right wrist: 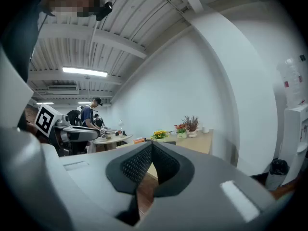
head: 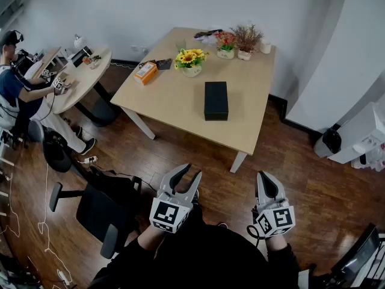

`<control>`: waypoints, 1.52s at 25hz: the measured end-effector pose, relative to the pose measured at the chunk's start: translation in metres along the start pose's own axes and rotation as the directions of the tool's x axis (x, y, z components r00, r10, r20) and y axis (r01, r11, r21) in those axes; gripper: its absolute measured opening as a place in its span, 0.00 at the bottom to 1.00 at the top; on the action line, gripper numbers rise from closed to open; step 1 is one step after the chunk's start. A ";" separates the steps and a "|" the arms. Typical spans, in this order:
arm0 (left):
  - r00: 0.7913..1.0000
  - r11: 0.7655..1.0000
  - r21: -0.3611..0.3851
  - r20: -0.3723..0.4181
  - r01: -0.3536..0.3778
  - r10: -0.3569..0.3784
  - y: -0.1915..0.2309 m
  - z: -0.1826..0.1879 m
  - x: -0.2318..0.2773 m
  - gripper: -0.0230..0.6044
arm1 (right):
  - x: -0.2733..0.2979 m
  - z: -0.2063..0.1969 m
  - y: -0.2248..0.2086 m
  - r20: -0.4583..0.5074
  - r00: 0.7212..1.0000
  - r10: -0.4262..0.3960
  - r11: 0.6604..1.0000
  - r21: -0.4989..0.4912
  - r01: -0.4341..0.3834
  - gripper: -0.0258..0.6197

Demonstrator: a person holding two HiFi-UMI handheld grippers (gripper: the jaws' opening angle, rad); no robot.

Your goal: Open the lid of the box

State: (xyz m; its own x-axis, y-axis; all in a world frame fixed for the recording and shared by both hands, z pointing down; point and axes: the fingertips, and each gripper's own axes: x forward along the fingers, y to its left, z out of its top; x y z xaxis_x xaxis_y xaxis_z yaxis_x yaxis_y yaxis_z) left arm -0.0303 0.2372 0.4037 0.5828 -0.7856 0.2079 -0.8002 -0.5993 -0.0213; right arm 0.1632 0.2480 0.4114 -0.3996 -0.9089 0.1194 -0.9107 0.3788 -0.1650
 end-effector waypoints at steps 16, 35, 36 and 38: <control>0.967 0.966 0.137 -0.161 0.219 -0.196 0.158 -0.058 0.246 0.29 | 0.268 -0.024 -0.058 -0.179 0.979 -0.094 0.989 -0.125 0.072 0.04; 0.865 0.980 0.018 -0.474 0.196 -0.165 0.176 -0.184 0.351 0.37 | 0.386 -0.160 -0.096 -0.575 0.811 0.112 0.894 -0.299 -0.335 0.35; 0.868 0.982 0.017 -0.470 0.191 -0.161 0.175 -0.184 0.350 0.37 | 0.386 -0.160 -0.095 -0.571 0.812 0.120 0.903 -0.277 -0.329 0.35; 0.871 0.983 0.015 -0.466 0.184 -0.155 0.176 -0.183 0.349 0.37 | 0.386 -0.160 -0.094 -0.567 0.812 0.137 0.918 -0.235 -0.319 0.34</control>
State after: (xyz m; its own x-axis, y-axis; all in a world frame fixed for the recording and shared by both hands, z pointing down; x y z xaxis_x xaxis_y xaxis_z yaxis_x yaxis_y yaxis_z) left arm 0.0064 -0.1140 0.6516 0.5660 -0.5192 0.6404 -0.6774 -0.7356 0.0024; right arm 0.0780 -0.1103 0.6295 -0.5087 -0.5872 0.6297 -0.7335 0.6785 0.0402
